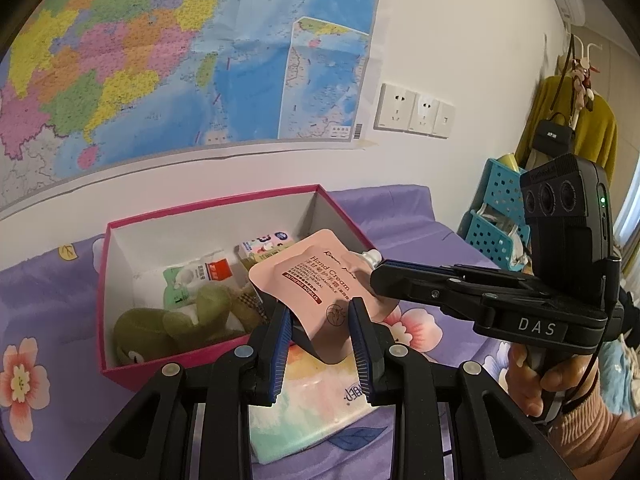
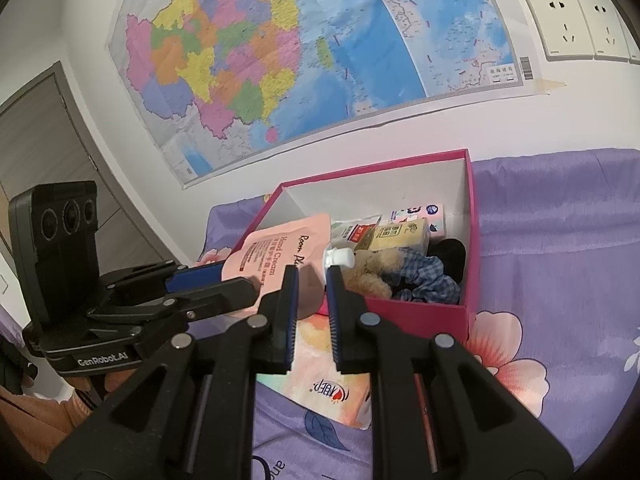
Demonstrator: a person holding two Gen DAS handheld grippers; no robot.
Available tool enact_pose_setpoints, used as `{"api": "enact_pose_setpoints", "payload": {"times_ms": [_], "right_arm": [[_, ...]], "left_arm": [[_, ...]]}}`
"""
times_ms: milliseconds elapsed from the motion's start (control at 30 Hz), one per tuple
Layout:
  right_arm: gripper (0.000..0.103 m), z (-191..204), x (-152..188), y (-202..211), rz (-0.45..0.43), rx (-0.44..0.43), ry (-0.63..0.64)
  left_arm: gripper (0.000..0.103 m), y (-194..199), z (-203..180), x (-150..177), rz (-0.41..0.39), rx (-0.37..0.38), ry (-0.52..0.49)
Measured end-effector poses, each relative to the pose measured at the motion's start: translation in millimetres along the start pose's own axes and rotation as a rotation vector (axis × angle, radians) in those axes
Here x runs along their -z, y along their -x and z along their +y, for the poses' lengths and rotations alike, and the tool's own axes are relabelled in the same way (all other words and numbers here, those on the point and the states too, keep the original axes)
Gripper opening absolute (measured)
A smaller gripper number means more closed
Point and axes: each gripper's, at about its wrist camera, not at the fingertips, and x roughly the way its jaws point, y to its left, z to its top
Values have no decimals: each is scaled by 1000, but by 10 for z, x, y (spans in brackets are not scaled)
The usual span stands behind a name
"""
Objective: Organize soft objects
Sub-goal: 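Lower the pouch into the pink box and open the left gripper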
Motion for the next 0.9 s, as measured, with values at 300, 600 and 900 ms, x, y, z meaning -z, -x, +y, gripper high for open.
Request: {"api": "enact_pose_setpoints", "payload": {"times_ms": [300, 600, 900], "right_arm": [[17, -33, -76, -59, -4, 4, -3], [17, -113, -136, -156, 5, 3, -19], [17, -167, -204, -230, 9, 11, -27]], "left_arm": [[28, -69, 60, -87, -1, -7, 6], [28, -167, 138, -160, 8, -13, 20], [28, -258, 186, -237, 15, -24, 24]]}}
